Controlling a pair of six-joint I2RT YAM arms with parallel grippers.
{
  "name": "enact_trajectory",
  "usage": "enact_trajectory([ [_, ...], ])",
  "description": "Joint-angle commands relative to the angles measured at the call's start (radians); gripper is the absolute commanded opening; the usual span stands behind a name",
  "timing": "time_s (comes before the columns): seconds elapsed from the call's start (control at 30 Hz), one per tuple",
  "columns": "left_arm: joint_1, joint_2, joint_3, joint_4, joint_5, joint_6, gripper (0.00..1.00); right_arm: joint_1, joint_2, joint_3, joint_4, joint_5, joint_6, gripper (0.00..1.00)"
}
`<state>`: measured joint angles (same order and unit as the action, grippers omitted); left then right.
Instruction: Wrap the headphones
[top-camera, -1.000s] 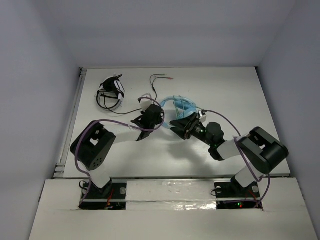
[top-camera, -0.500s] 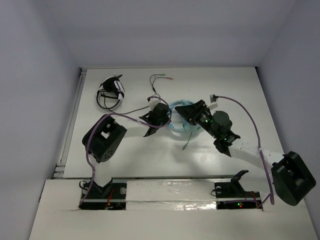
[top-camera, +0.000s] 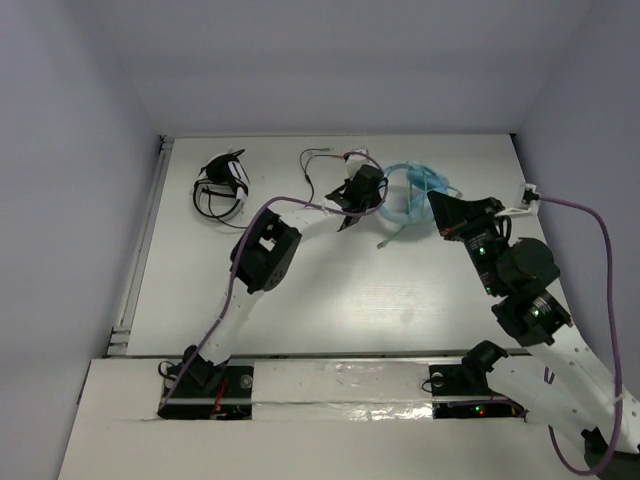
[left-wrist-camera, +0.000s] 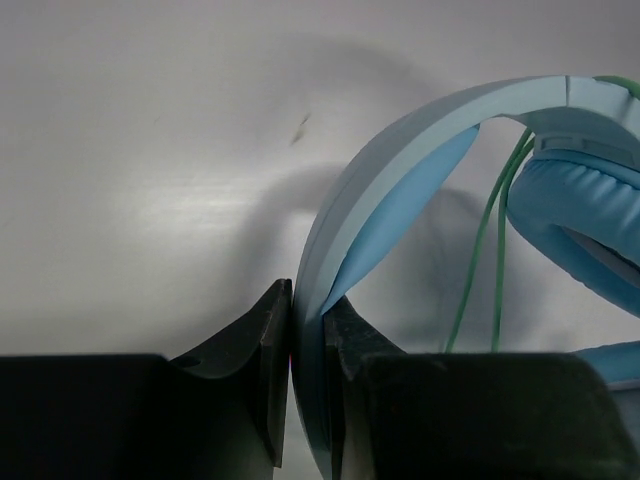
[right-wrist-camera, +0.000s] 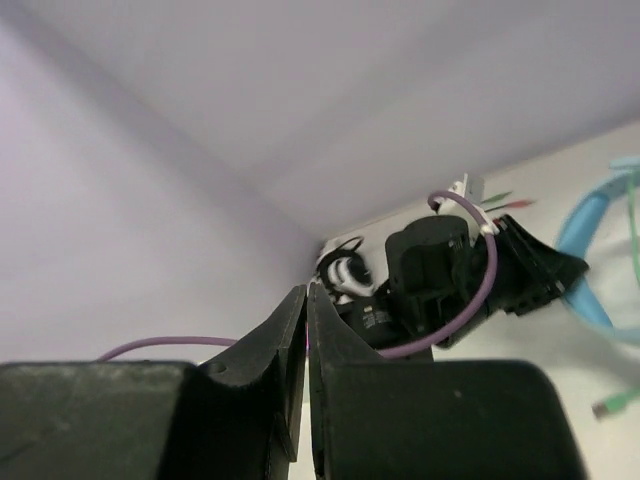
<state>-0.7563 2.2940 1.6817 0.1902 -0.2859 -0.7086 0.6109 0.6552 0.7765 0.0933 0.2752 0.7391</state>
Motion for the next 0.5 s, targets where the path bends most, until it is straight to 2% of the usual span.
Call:
enact_trajectory([
  [0.0,-0.005,0.092,0.304,0.000,0.036,0.014,0.00,0.010,-0.037,0.030,-0.174,0.110,-0.106,0.09],
  [0.03,-0.005,0.204,0.513,-0.030,0.050,0.014,0.00,0.010,-0.045,0.030,-0.181,0.110,-0.110,0.10],
  [0.07,-0.005,0.263,0.621,-0.105,0.068,0.011,0.00,0.010,-0.048,0.032,-0.200,0.107,-0.112,0.10],
  [0.13,-0.005,0.399,0.834,-0.126,0.086,0.001,0.00,0.010,-0.054,0.036,-0.219,0.091,-0.116,0.10],
  [0.2,0.006,0.424,0.839,-0.063,0.128,-0.028,0.00,0.010,-0.058,0.040,-0.242,0.062,-0.118,0.11],
  [0.23,0.006,0.392,0.710,0.040,0.140,-0.058,0.07,0.010,-0.074,0.044,-0.262,0.055,-0.122,0.12],
  [0.27,0.006,0.392,0.708,0.041,0.140,-0.058,0.08,0.010,-0.074,0.044,-0.262,0.055,-0.122,0.12],
  [0.3,0.006,0.384,0.685,0.055,0.145,-0.055,0.19,0.010,-0.077,0.046,-0.265,0.045,-0.129,0.13],
  [0.4,0.006,0.372,0.652,0.035,0.162,-0.034,0.31,0.010,-0.080,0.066,-0.283,0.047,-0.135,0.13],
  [0.47,0.006,0.345,0.577,0.061,0.162,-0.011,0.35,0.010,-0.084,0.078,-0.296,0.045,-0.138,0.13],
])
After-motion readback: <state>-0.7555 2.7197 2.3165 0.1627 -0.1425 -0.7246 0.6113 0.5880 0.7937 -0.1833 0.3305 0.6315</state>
